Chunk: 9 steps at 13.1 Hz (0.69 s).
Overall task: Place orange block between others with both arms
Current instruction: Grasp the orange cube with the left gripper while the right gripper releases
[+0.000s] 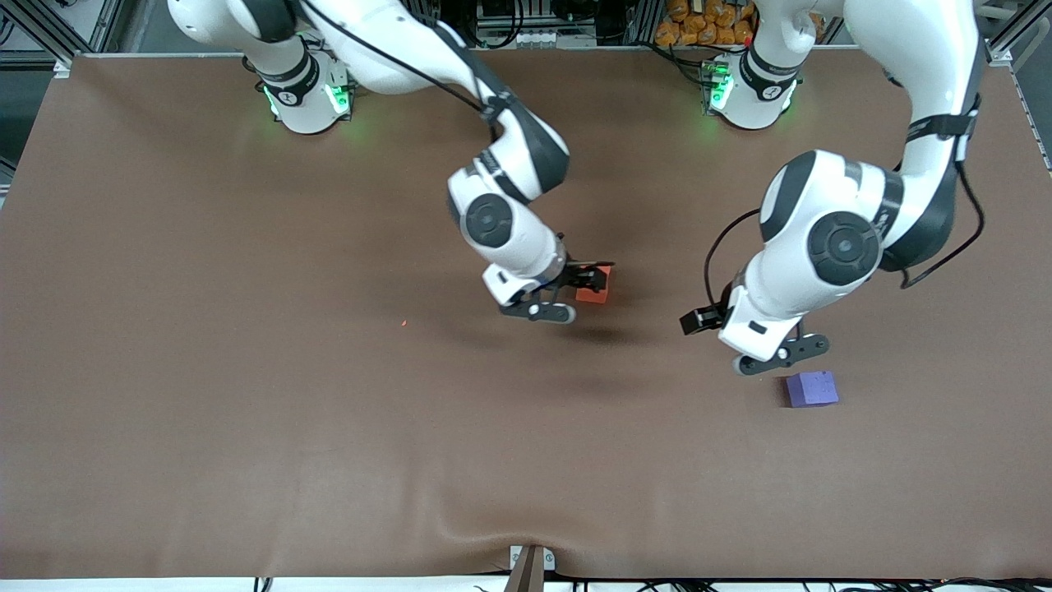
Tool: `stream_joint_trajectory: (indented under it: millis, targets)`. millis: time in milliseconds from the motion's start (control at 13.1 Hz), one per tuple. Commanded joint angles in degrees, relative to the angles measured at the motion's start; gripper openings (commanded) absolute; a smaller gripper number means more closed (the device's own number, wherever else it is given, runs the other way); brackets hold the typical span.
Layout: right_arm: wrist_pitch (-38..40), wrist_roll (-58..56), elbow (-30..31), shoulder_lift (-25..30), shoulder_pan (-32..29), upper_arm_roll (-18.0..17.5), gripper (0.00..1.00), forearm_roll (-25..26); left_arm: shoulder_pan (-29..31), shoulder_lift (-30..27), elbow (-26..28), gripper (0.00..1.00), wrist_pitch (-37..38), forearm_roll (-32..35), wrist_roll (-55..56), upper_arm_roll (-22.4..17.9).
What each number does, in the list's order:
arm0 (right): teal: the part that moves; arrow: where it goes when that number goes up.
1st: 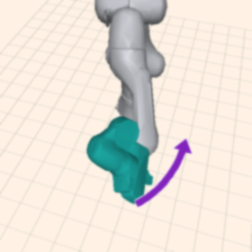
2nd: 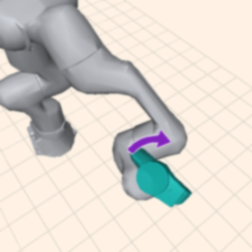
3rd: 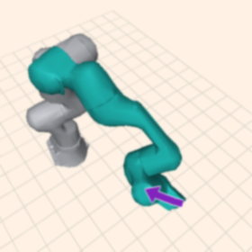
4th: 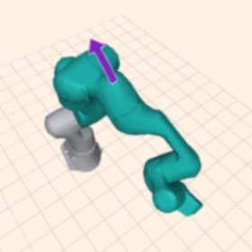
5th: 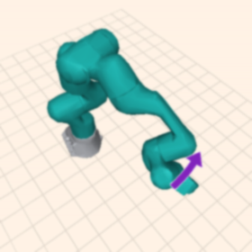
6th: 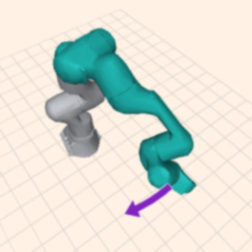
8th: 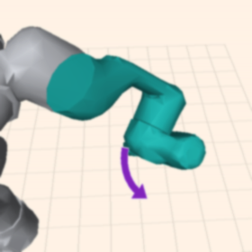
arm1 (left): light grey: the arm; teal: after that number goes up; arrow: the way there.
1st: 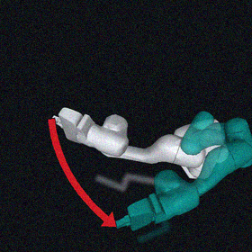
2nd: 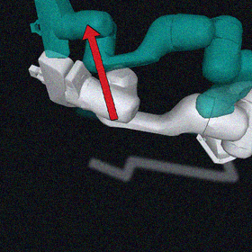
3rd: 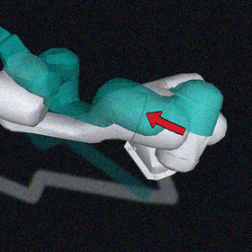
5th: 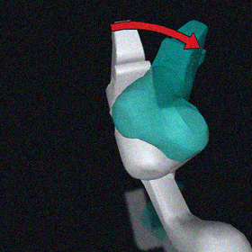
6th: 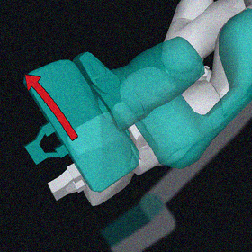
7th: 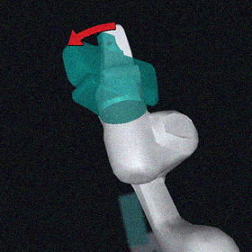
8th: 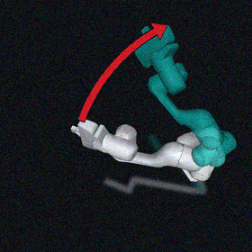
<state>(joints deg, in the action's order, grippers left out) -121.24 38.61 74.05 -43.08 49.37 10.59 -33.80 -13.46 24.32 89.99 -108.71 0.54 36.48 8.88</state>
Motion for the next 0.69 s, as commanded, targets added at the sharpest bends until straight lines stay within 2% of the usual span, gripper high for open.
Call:
stream_joint_trajectory:
  millis: [0, 152, 381, 609]
  targets:
    - [10.02, -0.56, 1.00, 6.77, -5.50, -1.10, 1.00, 3.29, -1.30, 2.13, 0.10, 1.00, 0.25, -1.14, 1.40, 0.34]
    - [15.91, -0.56, 1.00, 9.85, -8.58, -1.27, 1.00, 6.11, -1.48, 2.14, 2.11, 1.00, 0.17, -3.60, 1.31, 0.52]
    - [23.04, -0.73, 1.09, 13.89, -14.46, -1.27, 1.00, 6.21, -4.10, 2.66, 4.14, 1.00, -0.27, -3.70, 1.31, 1.40]
    - [29.54, -6.07, 1.18, 16.80, -21.14, -1.27, 1.00, 6.56, -7.01, 4.07, 4.14, 1.00, -0.71, -3.70, 1.40, 1.40]
